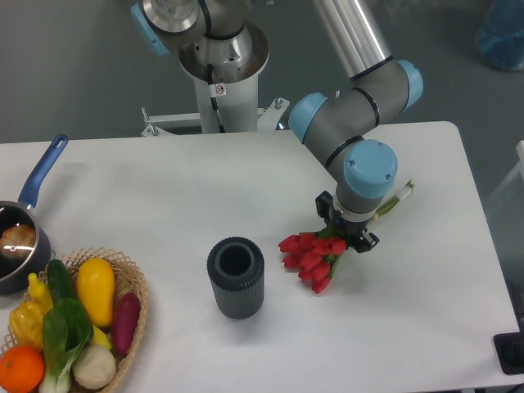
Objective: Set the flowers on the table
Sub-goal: 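Press the tulips flat onto the table with the gripper, then open the gripper and lift it away from the tulip stems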
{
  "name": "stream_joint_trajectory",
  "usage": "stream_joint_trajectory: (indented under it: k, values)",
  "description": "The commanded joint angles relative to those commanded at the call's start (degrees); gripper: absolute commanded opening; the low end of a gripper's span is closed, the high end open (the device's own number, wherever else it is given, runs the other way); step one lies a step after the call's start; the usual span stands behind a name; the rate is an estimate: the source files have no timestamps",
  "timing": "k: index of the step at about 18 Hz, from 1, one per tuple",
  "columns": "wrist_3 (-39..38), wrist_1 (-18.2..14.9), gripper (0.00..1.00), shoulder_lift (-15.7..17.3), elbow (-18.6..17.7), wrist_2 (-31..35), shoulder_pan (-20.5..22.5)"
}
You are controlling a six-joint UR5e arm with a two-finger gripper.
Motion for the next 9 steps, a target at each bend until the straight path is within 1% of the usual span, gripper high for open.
stream_joint_trajectory:
  k: [1,3,4,5,6,9]
  values:
    - [0.0,0.0,0.62,0.0,0.0,0.0,0.0]
    - [0.1,0.0,0.68,0.0,0.1,0.0,-0.2]
    - [0.1,0.0,0.69,0.0,0.1,0.0,-0.3]
    - [0.3,0.0,0.73,0.1,0.1,0.0,-0.2]
    - [0.4,0.1,0.81,0.1,0.2,0.0,-0.2]
    - [0.7,0.0,1.00,0.6,0.5,0.2,0.1]
